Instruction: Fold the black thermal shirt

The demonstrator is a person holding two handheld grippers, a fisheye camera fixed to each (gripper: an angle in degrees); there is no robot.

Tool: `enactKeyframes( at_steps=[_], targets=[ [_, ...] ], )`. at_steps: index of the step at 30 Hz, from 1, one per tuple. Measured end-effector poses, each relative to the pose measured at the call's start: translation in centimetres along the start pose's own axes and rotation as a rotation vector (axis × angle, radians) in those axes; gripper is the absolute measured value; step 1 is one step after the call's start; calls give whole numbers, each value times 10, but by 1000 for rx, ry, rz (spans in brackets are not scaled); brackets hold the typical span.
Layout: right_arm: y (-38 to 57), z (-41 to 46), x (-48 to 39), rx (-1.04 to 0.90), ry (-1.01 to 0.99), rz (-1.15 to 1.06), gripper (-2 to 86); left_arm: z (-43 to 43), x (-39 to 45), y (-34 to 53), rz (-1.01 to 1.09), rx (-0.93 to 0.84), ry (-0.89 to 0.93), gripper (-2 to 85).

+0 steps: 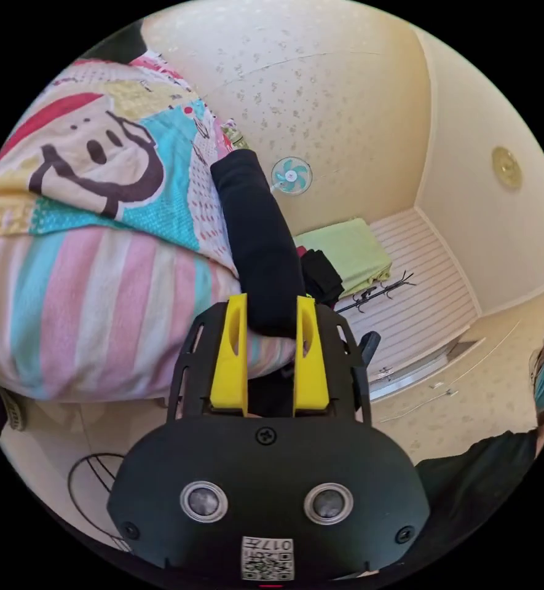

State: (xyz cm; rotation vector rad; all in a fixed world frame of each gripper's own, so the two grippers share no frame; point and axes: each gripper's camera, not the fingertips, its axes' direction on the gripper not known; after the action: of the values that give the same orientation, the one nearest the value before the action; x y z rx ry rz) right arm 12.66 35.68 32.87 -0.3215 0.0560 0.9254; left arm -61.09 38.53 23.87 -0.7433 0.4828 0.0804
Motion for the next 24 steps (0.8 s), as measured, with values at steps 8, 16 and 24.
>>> enactKeyframes(
  at_steps=[8, 16, 24],
  targets=[
    [-17, -104, 59, 137, -447, 376, 172, -16, -30, -35, -198, -38, 404, 65],
    [-33, -77, 157, -116, -931, 896, 241, -30, 10, -46, -36, -165, 397, 62],
    [-109, -58, 251, -111, -995, 1008, 206, -52, 20, -21, 57, -315, 359, 58]
  ],
)
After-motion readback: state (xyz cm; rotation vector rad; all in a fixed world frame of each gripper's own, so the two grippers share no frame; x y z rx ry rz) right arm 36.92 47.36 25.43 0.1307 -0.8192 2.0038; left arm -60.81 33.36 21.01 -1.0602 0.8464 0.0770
